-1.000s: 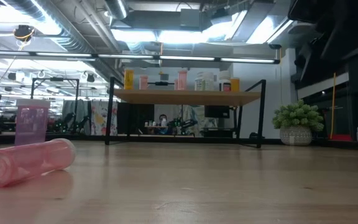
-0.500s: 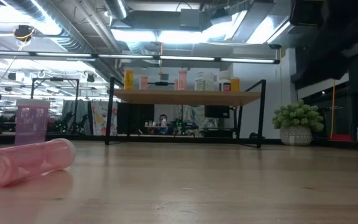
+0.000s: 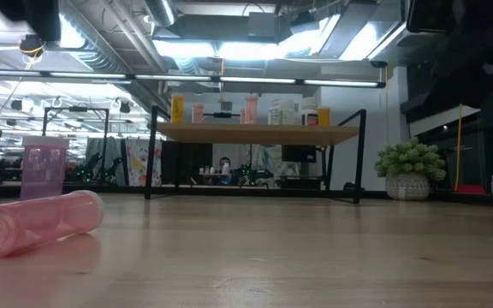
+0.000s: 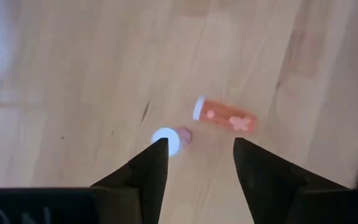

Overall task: Pick and place medicine bottles onto shelf by color
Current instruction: Put the small pink pill bottle on the shelf

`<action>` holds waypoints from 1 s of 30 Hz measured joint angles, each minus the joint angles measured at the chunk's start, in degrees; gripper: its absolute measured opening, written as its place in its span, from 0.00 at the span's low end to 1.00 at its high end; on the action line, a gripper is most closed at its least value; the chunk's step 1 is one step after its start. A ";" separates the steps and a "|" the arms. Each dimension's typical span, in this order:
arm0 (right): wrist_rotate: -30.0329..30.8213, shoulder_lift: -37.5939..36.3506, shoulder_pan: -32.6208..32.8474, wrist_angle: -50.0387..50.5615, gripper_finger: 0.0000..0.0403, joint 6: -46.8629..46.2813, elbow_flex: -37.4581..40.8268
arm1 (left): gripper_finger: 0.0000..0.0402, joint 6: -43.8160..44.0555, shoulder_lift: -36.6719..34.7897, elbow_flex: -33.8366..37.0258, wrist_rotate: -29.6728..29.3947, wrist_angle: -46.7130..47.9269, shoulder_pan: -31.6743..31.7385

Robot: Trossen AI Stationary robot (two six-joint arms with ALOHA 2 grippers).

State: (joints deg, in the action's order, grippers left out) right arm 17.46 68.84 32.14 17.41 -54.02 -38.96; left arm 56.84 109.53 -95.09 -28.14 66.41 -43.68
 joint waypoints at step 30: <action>0.54 0.02 -0.02 -0.42 0.57 -1.08 0.00 | 0.44 -11.25 -38.26 32.80 1.70 -18.12 12.60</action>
State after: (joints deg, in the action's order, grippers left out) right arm 18.00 68.86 32.12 16.99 -55.10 -38.96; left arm 45.59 71.27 -62.28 -26.45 48.29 -31.08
